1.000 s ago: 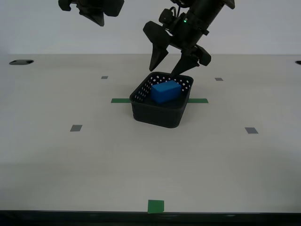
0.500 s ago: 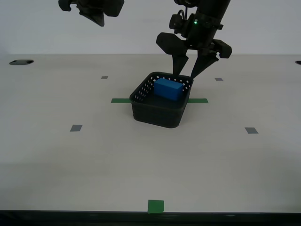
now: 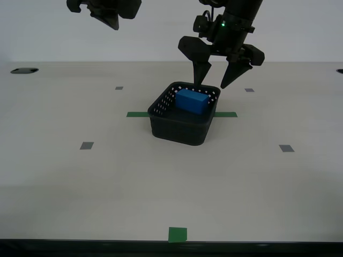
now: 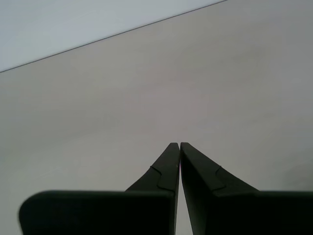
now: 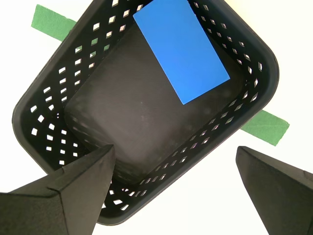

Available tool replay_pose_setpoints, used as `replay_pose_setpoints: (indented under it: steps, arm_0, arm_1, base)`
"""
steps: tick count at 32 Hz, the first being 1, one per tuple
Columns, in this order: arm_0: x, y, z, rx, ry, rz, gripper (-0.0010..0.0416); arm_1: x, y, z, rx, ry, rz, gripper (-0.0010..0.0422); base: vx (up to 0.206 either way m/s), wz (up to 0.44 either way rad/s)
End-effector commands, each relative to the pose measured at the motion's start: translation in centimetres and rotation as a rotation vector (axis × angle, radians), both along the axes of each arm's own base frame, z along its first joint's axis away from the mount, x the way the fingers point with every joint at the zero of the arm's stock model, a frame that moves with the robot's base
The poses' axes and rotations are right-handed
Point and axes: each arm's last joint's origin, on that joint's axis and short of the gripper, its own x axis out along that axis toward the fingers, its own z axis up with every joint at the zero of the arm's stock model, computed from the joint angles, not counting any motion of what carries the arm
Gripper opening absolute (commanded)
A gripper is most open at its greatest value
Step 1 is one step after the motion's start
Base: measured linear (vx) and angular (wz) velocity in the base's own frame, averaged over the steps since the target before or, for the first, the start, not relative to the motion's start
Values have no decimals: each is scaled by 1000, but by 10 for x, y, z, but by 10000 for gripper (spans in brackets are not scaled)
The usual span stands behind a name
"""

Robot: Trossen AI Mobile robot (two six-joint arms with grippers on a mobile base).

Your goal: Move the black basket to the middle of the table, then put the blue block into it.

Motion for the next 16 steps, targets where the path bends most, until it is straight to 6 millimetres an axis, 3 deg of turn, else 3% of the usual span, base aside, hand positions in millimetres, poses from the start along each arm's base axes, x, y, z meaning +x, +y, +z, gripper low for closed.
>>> replay_pose_setpoints:
  steps: [1,16]
  arm_0:
    - [0,0,0,1,-3,-1,354]
    - [2,1,1,12,-20,-1,355]
  arm_1:
    - [0,0,0,0,-1,-2,0]
    - [0,0,0,0,-1,-2,0]
  base:
    - [0,0]
    - [0,0]
